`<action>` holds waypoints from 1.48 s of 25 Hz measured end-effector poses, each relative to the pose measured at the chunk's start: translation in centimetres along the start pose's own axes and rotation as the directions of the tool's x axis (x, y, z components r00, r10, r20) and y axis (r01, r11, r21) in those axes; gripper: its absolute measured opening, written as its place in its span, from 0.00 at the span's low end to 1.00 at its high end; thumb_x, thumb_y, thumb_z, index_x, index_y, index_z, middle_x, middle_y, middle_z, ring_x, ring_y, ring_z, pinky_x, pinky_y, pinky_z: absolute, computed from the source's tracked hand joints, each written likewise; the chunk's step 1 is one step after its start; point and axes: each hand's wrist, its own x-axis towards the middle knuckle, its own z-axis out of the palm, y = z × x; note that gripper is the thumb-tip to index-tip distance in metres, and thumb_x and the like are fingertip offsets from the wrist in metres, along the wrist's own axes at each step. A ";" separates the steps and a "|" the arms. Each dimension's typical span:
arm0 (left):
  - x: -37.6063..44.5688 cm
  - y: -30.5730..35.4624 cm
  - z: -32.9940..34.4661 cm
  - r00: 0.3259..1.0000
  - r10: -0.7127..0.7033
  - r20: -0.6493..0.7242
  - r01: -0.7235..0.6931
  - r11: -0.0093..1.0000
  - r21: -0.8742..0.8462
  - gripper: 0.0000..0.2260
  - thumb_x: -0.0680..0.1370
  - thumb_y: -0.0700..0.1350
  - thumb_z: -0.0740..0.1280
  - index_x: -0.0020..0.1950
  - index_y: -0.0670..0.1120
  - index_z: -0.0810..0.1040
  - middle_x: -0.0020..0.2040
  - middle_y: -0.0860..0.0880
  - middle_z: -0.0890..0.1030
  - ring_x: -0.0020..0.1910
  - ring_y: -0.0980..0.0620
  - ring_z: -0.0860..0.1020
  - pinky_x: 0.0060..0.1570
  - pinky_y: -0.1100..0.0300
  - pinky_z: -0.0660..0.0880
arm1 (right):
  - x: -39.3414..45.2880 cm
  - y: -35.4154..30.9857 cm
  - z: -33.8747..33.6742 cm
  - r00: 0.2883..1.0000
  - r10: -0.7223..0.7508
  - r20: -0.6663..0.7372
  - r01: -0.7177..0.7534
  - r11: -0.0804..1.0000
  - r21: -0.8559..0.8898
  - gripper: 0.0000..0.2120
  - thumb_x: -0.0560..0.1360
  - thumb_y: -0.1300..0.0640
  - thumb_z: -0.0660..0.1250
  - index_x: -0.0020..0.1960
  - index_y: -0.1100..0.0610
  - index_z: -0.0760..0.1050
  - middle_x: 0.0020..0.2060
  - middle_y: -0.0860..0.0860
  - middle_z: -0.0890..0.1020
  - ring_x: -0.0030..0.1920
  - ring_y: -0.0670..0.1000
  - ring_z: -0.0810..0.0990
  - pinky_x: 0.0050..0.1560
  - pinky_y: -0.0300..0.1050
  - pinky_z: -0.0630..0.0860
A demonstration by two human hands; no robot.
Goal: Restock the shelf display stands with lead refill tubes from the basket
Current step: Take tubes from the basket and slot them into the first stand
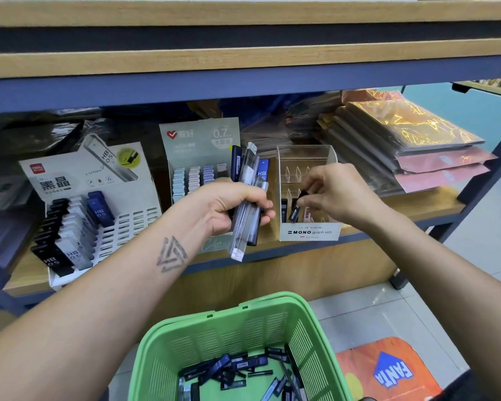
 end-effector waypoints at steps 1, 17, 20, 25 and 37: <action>0.0 0.0 0.0 1.000 0.000 0.002 0.000 1.000 0.005 0.06 0.75 0.28 0.67 0.44 0.38 0.76 0.38 0.41 0.83 0.34 0.47 0.84 0.36 0.56 0.83 | 0.0 0.0 0.0 0.999 -0.021 -0.034 0.020 0.999 -0.033 0.08 0.74 0.61 0.76 0.53 0.57 0.84 0.40 0.49 0.85 0.38 0.45 0.84 0.49 0.48 0.83; -0.1 -0.3 0.1 0.999 0.003 0.052 -0.002 1.000 -0.010 0.06 0.76 0.27 0.65 0.45 0.38 0.76 0.39 0.41 0.83 0.33 0.48 0.84 0.37 0.57 0.82 | -0.8 1.4 4.3 0.992 -0.114 -0.045 0.087 0.914 -0.397 0.08 0.78 0.64 0.66 0.51 0.57 0.83 0.43 0.54 0.85 0.46 0.58 0.83 0.40 0.42 0.70; 0.0 -0.4 -0.1 0.996 0.004 0.086 0.000 0.999 -0.045 0.07 0.76 0.27 0.64 0.49 0.37 0.76 0.41 0.40 0.83 0.33 0.48 0.83 0.35 0.58 0.82 | -0.8 1.3 4.3 0.987 -0.162 -0.024 0.125 0.842 -0.525 0.05 0.77 0.64 0.65 0.46 0.57 0.79 0.40 0.54 0.83 0.43 0.60 0.82 0.36 0.44 0.67; -0.1 -0.5 -0.3 0.990 -0.006 0.142 0.013 0.999 -0.049 0.10 0.76 0.27 0.63 0.52 0.38 0.77 0.44 0.40 0.83 0.33 0.49 0.81 0.32 0.61 0.80 | -0.3 -1.7 3.0 0.988 0.123 -0.094 -0.067 0.888 0.455 0.12 0.80 0.60 0.66 0.62 0.60 0.81 0.44 0.57 0.86 0.40 0.51 0.84 0.39 0.47 0.80; -0.9 -0.2 -0.9 0.987 0.011 0.163 -0.003 0.999 -0.050 0.10 0.76 0.28 0.61 0.54 0.37 0.77 0.49 0.36 0.82 0.34 0.49 0.80 0.32 0.64 0.78 | 1.1 -3.6 2.2 0.943 0.331 -0.027 -0.166 0.542 0.824 0.05 0.76 0.67 0.71 0.52 0.64 0.81 0.38 0.59 0.83 0.32 0.51 0.80 0.35 0.41 0.78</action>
